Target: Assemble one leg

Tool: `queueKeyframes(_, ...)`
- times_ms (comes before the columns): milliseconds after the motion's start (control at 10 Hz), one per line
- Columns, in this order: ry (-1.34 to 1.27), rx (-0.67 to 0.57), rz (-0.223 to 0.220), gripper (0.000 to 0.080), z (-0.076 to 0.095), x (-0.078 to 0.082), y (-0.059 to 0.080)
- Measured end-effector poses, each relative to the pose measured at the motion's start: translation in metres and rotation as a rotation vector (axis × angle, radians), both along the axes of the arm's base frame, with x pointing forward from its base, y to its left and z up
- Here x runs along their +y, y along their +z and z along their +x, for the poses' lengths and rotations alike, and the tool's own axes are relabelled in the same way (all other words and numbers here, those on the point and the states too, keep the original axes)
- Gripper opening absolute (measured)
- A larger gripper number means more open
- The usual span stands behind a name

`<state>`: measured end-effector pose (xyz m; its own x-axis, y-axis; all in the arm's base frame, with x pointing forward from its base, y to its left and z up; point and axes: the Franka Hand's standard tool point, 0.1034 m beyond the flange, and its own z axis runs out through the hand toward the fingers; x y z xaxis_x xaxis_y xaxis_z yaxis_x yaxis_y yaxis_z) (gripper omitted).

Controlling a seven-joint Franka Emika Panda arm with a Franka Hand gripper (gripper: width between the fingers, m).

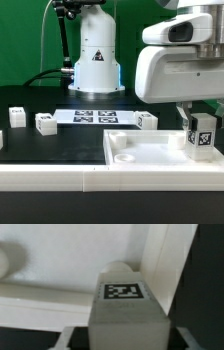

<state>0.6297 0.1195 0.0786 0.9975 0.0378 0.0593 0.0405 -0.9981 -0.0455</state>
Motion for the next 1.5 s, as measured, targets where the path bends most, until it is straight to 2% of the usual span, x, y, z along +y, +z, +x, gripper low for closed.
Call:
queueKeyframes(200, -0.287, 0.015, 0.015, 0.0291, -0.0001, -0.0018, -0.0010)
queueKeyframes(600, -0.845, 0.028, 0.017, 0.0292, -0.0014, -0.0040, -0.0020)
queueKeyframes(1000, -0.968, 0.035, 0.032, 0.0297, -0.0009, -0.0057, -0.0022)
queueKeyframes(1100, -0.929, 0.033, 0.030, 0.0495, -0.0008, -0.0057, -0.0021)
queueKeyframes(1200, -0.888, 0.029, 0.030, 0.0495, -0.0004, -0.0047, -0.0019)
queueKeyframes(1300, -0.809, 0.027, 0.025, 0.0616, -0.0008, -0.0022, -0.0018)
queueKeyframes(1500, -0.559, 0.017, 0.012, 0.0639, -0.0010, 0.0019, -0.0008)
